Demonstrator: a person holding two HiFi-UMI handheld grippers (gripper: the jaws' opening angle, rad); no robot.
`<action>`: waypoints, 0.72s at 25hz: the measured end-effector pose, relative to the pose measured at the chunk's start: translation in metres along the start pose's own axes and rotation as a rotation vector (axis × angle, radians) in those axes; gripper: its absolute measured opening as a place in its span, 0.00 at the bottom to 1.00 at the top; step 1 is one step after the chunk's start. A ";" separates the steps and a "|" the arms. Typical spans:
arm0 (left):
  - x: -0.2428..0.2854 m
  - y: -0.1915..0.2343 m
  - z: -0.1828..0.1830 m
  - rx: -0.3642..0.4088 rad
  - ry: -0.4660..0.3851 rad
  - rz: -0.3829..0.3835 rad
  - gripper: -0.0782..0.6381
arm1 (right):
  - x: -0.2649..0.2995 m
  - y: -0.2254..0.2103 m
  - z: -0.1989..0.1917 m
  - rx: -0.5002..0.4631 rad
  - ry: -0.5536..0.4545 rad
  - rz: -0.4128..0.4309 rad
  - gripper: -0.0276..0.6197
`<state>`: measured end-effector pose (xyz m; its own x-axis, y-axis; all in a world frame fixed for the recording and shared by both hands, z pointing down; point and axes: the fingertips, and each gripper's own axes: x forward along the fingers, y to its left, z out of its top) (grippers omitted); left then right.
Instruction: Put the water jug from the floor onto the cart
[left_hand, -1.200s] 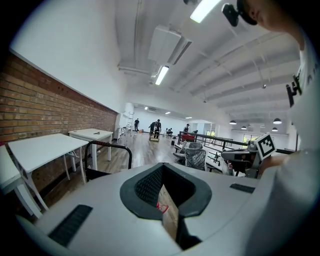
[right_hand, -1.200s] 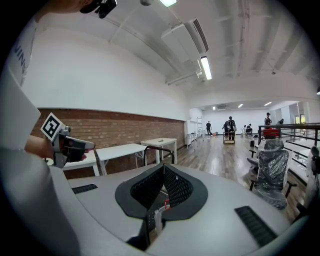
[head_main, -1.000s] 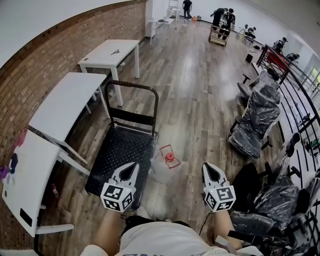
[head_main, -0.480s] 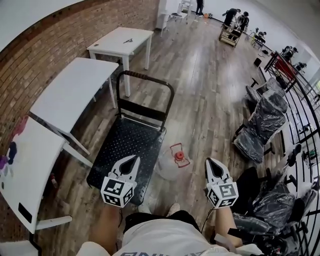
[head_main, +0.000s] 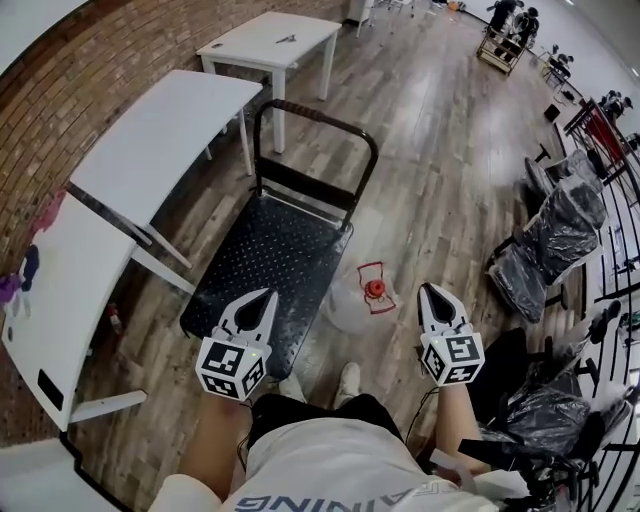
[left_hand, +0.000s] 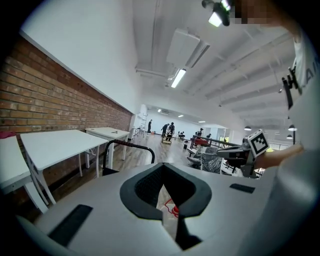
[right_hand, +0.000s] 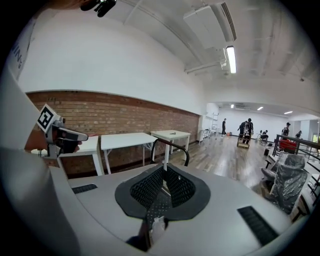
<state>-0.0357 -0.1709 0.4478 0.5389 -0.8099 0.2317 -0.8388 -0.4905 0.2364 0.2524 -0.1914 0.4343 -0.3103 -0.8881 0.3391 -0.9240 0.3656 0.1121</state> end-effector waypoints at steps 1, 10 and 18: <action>0.002 -0.002 -0.003 -0.003 0.007 0.007 0.11 | 0.008 -0.004 -0.006 0.001 0.014 0.009 0.05; 0.027 -0.015 -0.035 -0.025 0.100 0.095 0.11 | 0.081 -0.033 -0.086 0.015 0.165 0.114 0.14; 0.065 -0.034 -0.087 -0.056 0.152 0.175 0.11 | 0.119 -0.057 -0.177 0.001 0.241 0.208 0.28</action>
<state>0.0343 -0.1787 0.5371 0.3945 -0.8212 0.4122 -0.9172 -0.3245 0.2313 0.3083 -0.2685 0.6338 -0.4309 -0.7025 0.5664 -0.8465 0.5322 0.0161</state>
